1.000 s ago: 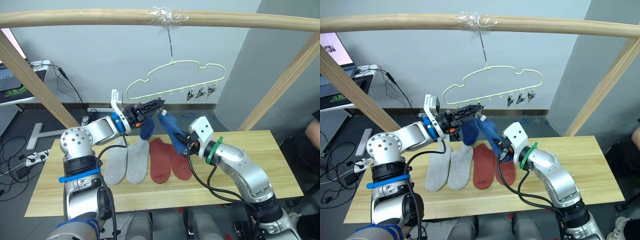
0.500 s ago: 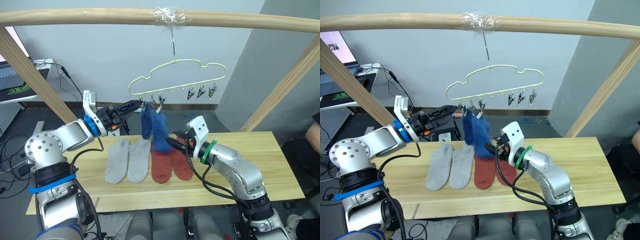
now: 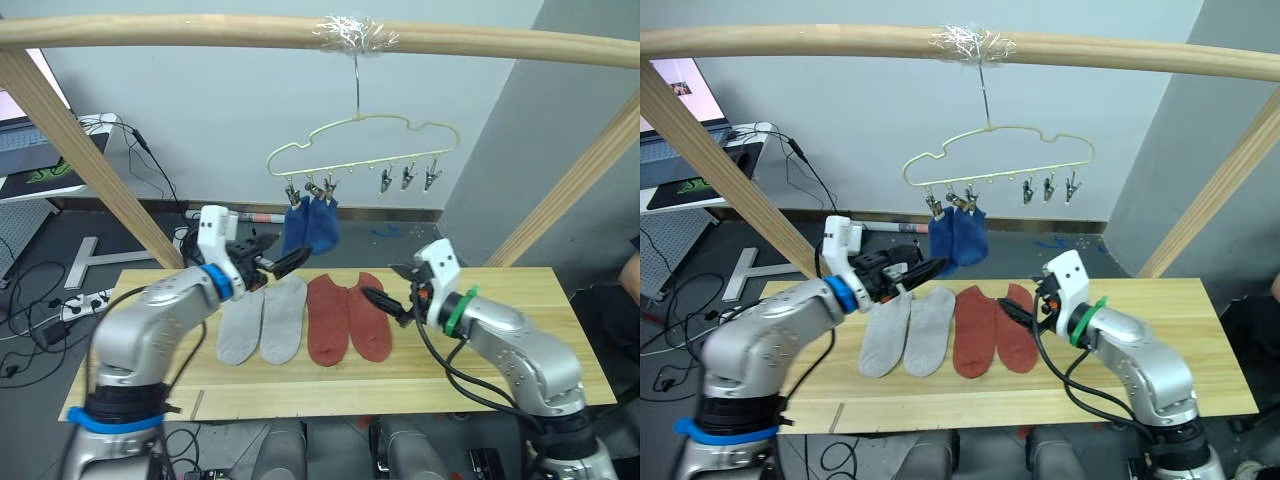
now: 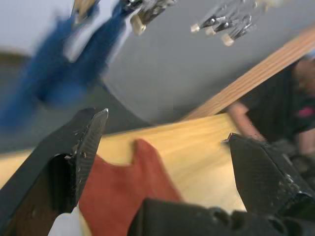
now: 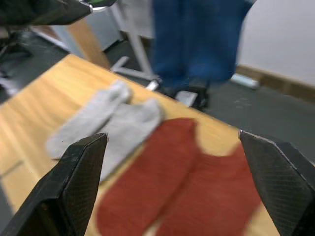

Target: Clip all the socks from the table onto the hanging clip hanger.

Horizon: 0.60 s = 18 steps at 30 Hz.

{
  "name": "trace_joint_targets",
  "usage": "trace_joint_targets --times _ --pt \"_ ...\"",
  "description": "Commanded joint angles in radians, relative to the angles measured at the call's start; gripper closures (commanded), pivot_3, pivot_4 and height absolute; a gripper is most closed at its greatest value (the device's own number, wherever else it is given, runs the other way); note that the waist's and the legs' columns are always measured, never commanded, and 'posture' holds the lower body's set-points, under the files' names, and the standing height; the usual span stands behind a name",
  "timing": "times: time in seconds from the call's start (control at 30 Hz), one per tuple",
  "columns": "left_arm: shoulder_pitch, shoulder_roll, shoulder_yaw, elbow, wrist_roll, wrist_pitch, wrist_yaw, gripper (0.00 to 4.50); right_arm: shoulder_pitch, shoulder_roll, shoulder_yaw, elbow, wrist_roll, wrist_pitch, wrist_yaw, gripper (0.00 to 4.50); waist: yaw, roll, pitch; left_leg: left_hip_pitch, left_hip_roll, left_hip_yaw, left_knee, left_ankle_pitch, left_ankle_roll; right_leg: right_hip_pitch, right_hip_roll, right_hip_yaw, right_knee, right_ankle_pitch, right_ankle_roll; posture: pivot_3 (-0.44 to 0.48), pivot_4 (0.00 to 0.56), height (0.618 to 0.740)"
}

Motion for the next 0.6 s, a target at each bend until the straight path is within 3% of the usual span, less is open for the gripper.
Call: trace_joint_targets --times 0.03,0.17,0.43,0.6 --pt "-0.015 -0.085 -0.095 -0.005 0.156 -0.232 0.016 0.82 0.0 -0.059 -0.052 -0.091 -0.006 -0.074 0.029 0.0 0.0 -0.001 0.0 -0.001 0.0 0.0 0.0 0.0 0.0 0.0 0.0 0.0 0.0 0.0 0.0 0.15 0.158 0.74" --pt "-0.021 -0.163 -0.192 0.067 0.313 -0.378 0.049 2.04 -0.017 -0.085 -0.127 -0.157 0.064 -0.052 0.032 0.0 -0.006 0.0 -0.001 -0.002 0.0 0.0 0.0 0.0 0.0 -0.001 0.001 0.0 -0.001 0.003 0.006 0.118 0.154 0.74" --pt "-0.077 -0.287 -0.217 0.292 0.512 -0.576 0.186 2.04 -0.06 -0.109 -0.175 -0.222 0.111 -0.029 -0.008 0.0 -0.01 0.0 -0.001 -0.002 0.0 0.0 0.002 0.0 0.001 -0.001 0.001 0.0 0.001 0.004 0.006 0.077 0.146 0.74" --pt "-0.123 -0.331 -0.22 0.444 0.572 -0.681 0.217 2.04 -0.094 -0.121 -0.174 -0.239 0.136 -0.014 -0.018 0.0 -0.01 0.0 -0.001 -0.003 0.0 0.0 0.004 0.0 0.001 0.0 0.001 0.0 0.0 0.005 0.008 0.062 0.144 0.74"
